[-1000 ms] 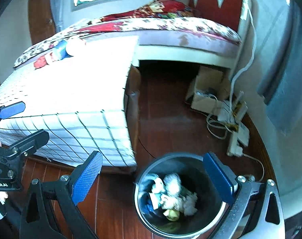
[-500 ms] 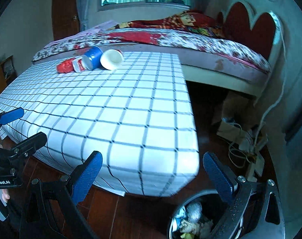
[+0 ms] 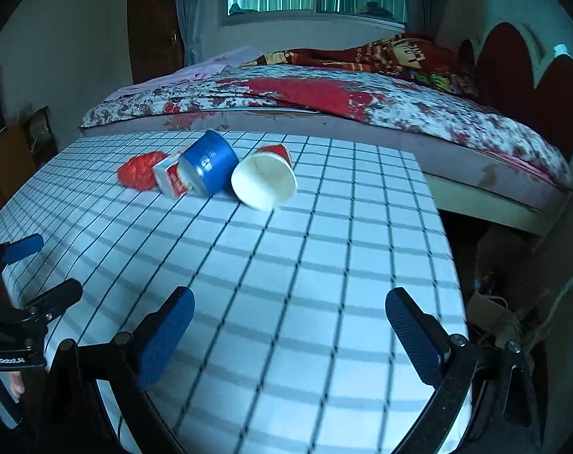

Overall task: Collect trash
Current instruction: 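Grasp the white milk carton with left tool while right tool grasps red-white paper cup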

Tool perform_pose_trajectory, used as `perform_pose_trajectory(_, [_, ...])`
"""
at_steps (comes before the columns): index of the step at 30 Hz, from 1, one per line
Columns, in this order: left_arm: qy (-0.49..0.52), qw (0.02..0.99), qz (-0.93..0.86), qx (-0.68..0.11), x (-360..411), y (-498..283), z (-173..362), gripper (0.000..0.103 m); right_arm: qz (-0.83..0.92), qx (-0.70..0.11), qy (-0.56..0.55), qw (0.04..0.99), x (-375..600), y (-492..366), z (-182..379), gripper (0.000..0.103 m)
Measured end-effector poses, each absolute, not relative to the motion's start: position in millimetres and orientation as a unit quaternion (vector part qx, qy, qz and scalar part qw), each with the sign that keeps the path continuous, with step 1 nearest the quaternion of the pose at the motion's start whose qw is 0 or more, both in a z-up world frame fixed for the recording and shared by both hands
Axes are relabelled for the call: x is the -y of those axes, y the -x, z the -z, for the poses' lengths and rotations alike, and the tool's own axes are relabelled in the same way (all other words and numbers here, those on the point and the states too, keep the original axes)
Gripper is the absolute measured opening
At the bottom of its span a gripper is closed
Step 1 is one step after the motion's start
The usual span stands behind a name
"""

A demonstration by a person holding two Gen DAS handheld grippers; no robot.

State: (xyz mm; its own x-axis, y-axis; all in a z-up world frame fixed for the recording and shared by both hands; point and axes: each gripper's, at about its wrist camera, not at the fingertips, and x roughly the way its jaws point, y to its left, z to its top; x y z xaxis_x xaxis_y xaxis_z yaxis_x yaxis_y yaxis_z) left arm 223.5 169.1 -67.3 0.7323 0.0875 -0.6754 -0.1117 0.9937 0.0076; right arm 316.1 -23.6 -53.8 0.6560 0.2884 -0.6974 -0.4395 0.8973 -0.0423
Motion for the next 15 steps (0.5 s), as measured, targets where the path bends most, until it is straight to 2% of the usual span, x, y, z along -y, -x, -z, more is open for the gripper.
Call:
perform_pose_trajectory(3, [0.034, 0.923, -0.05, -0.38, -189, -258, 77, 0.086, -0.199, -0.369, 0.131, 0.898, -5, -346, 63, 0.102])
perform_pose_trajectory(15, [0.036, 0.924, -0.01, -0.381, -208, -348, 90, 0.074, -0.213, -0.375, 0.142, 0.891, -42, -423, 79, 0.102])
